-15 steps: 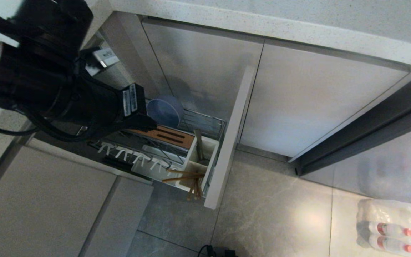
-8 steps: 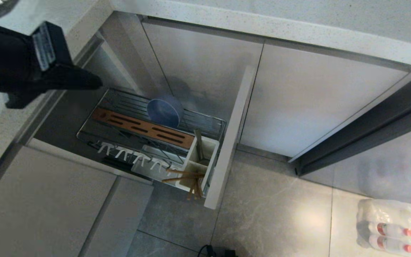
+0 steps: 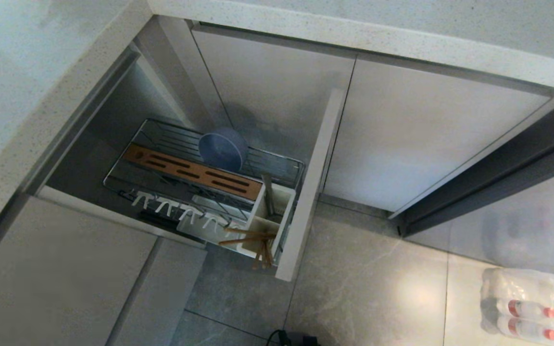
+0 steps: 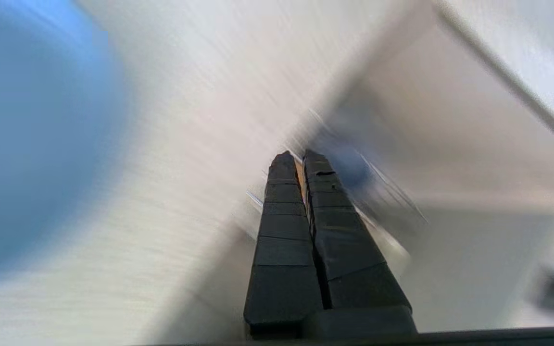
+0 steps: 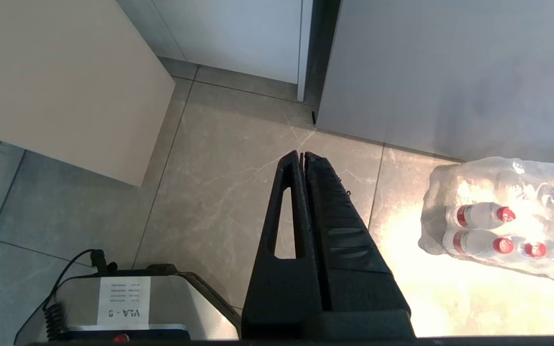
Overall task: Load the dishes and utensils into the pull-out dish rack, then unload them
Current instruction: Pick up the fork and place it in the cupboard
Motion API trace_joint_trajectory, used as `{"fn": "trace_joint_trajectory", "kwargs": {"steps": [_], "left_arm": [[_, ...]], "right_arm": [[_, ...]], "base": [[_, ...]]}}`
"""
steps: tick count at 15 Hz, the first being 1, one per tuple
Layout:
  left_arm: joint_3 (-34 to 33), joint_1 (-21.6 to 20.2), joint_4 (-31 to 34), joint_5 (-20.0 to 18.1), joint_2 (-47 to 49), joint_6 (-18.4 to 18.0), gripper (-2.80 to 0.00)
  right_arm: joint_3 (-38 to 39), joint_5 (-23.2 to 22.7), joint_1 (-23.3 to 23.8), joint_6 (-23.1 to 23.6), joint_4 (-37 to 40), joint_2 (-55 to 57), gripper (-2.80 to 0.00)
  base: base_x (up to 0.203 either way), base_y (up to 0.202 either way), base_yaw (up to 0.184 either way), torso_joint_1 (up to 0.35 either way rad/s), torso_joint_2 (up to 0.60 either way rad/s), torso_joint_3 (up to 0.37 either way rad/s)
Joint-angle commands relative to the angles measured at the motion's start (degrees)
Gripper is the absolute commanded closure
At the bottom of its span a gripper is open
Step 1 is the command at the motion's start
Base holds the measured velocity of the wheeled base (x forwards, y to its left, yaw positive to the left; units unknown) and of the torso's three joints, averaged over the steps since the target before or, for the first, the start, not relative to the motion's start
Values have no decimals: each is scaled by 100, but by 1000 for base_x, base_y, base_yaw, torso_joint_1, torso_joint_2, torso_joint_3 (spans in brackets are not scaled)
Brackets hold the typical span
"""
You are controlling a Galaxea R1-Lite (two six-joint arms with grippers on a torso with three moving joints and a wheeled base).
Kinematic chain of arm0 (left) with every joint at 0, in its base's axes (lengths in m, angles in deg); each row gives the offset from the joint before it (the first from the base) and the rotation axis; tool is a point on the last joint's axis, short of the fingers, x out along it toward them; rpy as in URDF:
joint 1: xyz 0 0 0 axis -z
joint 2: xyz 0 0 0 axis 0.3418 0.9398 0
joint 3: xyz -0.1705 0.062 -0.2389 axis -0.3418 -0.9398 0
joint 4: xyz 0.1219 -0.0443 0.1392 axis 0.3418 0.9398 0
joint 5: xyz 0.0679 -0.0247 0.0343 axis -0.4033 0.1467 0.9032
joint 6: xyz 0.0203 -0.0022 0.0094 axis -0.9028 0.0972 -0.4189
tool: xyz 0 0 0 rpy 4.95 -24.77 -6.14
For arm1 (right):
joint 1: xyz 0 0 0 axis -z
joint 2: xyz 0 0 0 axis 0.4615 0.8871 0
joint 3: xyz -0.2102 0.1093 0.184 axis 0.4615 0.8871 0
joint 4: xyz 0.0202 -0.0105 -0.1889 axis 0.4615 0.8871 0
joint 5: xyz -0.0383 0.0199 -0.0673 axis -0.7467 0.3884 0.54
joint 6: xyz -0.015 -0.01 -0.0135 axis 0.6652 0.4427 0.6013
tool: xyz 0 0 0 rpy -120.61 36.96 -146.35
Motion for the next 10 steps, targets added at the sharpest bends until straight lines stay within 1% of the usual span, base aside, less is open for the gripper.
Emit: {"fn": "trace_joint_trajectory", "kwargs": {"steps": [1,2,4,5,7,8,10], "left_arm": [[280,-539,34,14,-260,-397,0],[357,-833,47,18,-359,-775,0],[355,-1475,59,22,-512,-1335,0],[364,-1795,62,30,-538,-1549,0],[347,-2702,63,-19,-549,-1894,0],[336,-3107,63,-127,-550,-2016,0],[326,-4173,64,-610,-543,-2234,0]], "right_arm": [[0,2,0,-1,-2,9,0],[0,2,0,-1,-2,9,0],[0,2,0,-1,-2,5,0],[0,2,0,-1,-2,9,0],[0,2,0,-1,-2,9,0],[0,2,0,-1,-2,9,0],[0,2,0,-1,-2,9,0]], "base": [[0,0,0,0,0,0],[0,0,0,0,0,0],[0,0,0,0,0,0],[0,0,0,0,0,0],[0,0,0,0,0,0],[0,0,0,0,0,0],[0,0,0,0,0,0]]}}
